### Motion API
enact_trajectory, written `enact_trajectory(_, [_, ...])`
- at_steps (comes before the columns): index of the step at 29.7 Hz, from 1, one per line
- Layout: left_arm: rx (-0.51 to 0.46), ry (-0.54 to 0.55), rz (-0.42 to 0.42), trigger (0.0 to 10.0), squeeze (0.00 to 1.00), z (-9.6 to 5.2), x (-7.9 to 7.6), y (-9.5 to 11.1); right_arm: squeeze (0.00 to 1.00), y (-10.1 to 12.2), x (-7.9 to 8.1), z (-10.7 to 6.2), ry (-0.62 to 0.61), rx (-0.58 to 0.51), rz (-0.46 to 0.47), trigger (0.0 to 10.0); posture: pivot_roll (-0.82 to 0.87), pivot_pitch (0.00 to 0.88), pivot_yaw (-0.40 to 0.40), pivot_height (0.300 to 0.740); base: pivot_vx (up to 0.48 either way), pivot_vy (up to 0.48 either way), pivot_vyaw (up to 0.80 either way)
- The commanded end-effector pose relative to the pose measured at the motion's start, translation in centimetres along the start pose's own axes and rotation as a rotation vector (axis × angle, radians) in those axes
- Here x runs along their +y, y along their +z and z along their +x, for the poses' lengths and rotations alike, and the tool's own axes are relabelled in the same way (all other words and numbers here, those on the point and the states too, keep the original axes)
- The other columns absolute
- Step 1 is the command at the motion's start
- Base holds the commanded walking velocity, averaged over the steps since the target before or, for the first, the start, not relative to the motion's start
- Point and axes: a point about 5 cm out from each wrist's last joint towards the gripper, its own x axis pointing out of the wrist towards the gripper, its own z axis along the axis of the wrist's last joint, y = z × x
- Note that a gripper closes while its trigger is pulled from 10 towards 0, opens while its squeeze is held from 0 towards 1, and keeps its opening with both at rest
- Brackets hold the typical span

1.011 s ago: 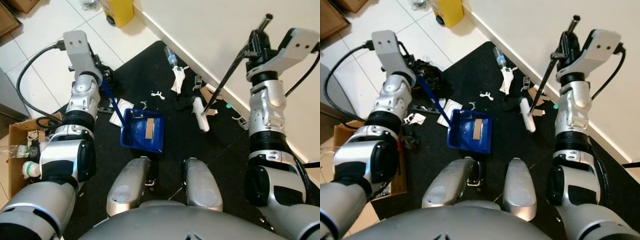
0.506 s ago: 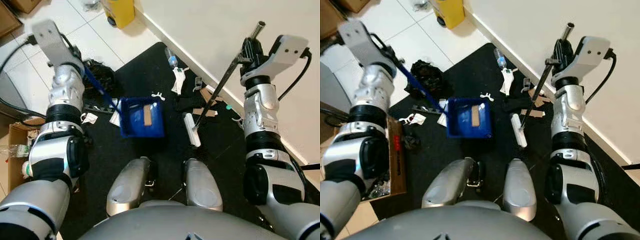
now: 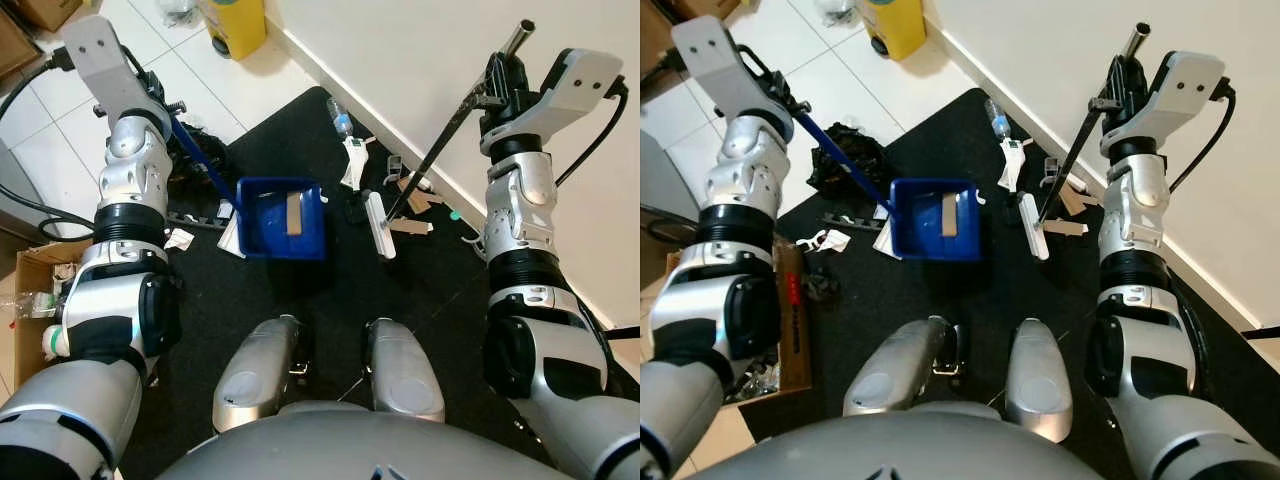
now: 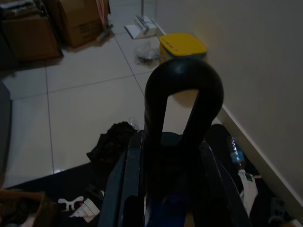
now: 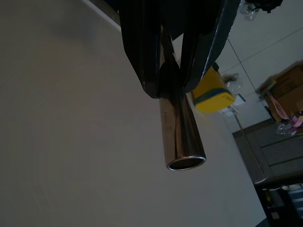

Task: Sweep floor

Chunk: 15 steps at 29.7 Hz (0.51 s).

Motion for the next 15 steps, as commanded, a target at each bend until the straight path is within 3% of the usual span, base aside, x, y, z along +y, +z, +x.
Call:
enact_trajectory(1, [-0.028,-0.023,-0.025,10.0,0.0,-0.05,-0.63,0.69,0.0,0.7,0.01,0.39,0.001,-0.041,-0.003,10.0,0.07,0.002,0.05,0.74,0.0,0.0,0.0])
enact_trajectory(12, [-0.041,-0.03,0.011,10.0,0.0,-0.15,-1.2,0.86,0.0,0.57,0.44,0.52,0.004,-0.047,0.01,10.0,0.07,0.001,0.051,0.74,0.0,0.0,0.0])
enact_trajectory(15, [-0.059,-0.042,0.03,10.0,0.0,-0.3,-1.58,0.82,0.0,0.48,0.49,0.52,-0.011,-0.05,0.053,10.0,0.07,0.002,0.05,0.74,0.0,0.0,0.0])
